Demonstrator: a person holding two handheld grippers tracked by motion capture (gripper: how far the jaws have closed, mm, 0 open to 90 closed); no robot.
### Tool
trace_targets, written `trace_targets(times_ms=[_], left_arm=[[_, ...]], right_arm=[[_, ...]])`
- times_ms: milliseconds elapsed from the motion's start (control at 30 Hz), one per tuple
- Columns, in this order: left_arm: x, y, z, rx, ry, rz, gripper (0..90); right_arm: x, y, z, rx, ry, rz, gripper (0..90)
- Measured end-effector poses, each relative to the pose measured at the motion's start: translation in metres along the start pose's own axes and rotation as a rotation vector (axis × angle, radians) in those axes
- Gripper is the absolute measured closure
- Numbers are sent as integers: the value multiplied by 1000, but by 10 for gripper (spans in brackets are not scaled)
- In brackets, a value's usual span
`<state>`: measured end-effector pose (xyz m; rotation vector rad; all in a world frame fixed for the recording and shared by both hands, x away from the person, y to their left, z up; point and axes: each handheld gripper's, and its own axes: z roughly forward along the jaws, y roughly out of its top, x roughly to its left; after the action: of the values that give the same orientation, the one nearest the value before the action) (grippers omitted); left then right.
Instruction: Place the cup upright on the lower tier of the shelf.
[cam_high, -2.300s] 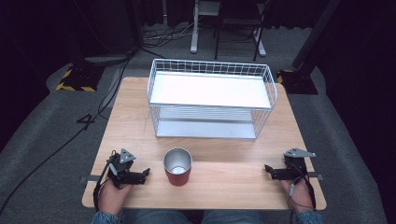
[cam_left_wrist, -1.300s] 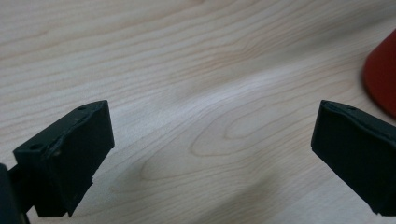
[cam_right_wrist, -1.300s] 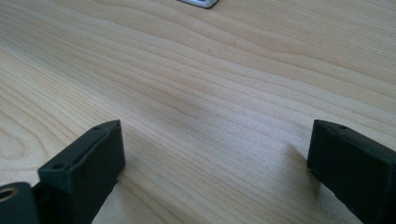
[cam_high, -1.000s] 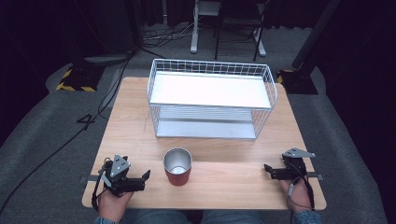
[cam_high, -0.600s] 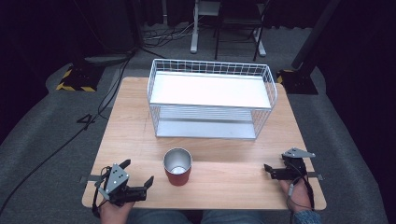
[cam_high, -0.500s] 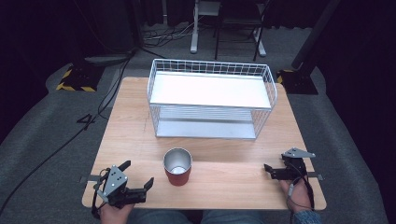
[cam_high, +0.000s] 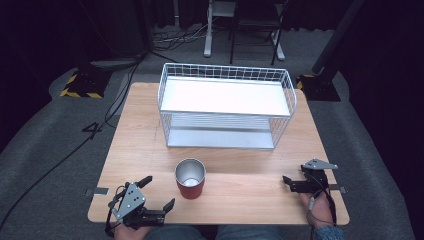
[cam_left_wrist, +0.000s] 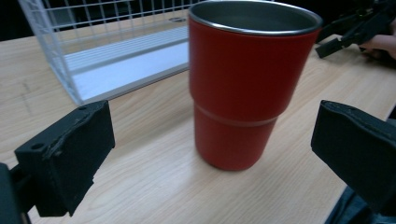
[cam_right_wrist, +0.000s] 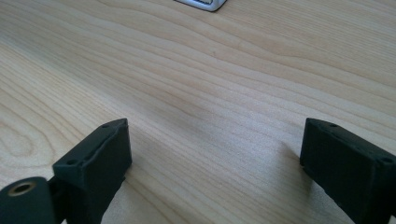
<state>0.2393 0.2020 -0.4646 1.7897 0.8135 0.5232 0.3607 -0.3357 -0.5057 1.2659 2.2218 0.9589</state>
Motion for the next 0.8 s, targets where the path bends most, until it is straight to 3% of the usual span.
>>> trace_targets(times_ms=[333, 500, 800], left_arm=[[-14, 1, 19, 32, -65, 20, 0], [-16, 3, 30, 54, -51, -11, 0], [-19, 2, 50, 101, -3, -30, 0]], right_arm=[[0, 0, 0, -1, 2, 0, 105], [1, 0, -1, -4, 5, -5, 121], [0, 0, -1, -8, 8, -8, 133]])
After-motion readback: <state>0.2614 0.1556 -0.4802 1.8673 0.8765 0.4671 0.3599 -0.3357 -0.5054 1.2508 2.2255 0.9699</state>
